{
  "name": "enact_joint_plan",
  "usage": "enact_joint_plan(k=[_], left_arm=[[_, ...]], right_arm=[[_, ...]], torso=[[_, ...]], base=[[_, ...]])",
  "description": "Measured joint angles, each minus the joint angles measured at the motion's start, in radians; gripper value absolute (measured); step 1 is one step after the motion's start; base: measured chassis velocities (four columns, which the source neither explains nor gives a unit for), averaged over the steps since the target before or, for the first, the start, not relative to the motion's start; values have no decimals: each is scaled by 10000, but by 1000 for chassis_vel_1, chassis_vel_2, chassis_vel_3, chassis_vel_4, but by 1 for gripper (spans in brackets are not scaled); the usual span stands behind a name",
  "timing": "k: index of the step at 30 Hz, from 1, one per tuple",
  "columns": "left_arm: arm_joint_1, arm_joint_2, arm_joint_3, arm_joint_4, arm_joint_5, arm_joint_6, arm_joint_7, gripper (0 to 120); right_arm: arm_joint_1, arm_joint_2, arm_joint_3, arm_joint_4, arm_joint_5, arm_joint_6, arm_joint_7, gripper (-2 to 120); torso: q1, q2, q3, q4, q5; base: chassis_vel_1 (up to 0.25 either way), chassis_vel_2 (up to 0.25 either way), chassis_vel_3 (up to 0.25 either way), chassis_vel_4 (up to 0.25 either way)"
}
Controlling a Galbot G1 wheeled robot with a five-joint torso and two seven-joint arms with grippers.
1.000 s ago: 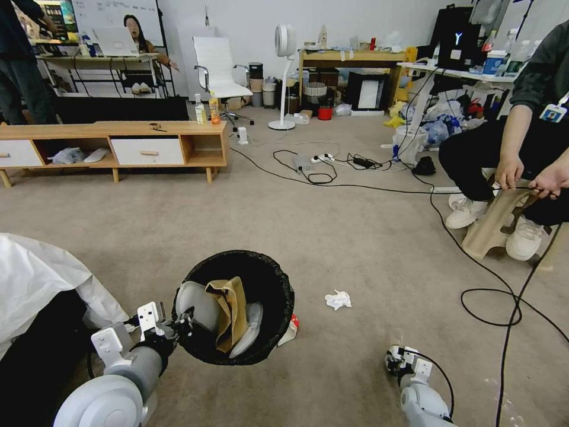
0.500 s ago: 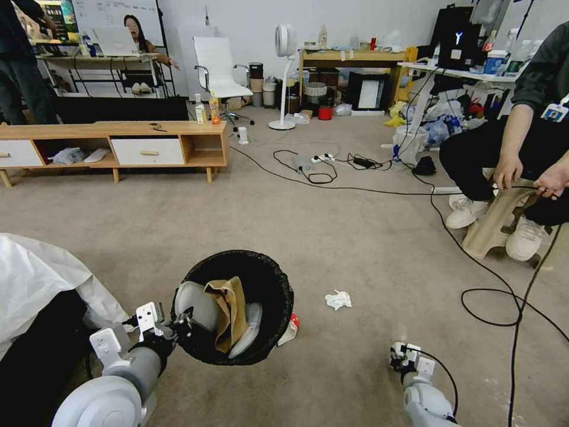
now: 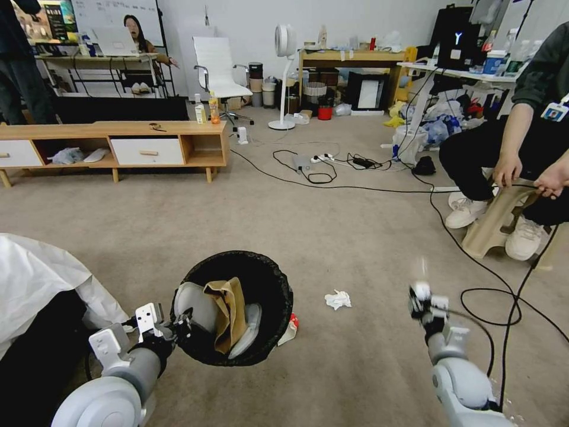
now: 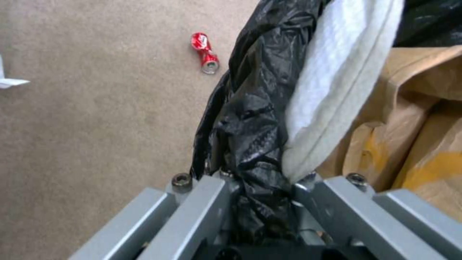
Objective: Pick up the trash bin and place the garbage on the floor into it.
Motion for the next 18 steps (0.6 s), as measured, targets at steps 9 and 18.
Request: enact_joint_plan(k=[9, 18], left_arm=[[-71, 150, 35, -63, -77, 57, -151, 5], [-216, 206, 212, -10, -99, 84, -272, 5]], right_arm=[[619, -1715, -1240, 1789, 1103, 1824, -2541, 41], [1571, -3070, -2507, 2247, 2463, 2007, -3324, 41]], torso=[[0, 0, 0, -2, -1], [0, 0, 0, -3, 0]], base=[[0, 0, 0, 0], [0, 0, 0, 0]])
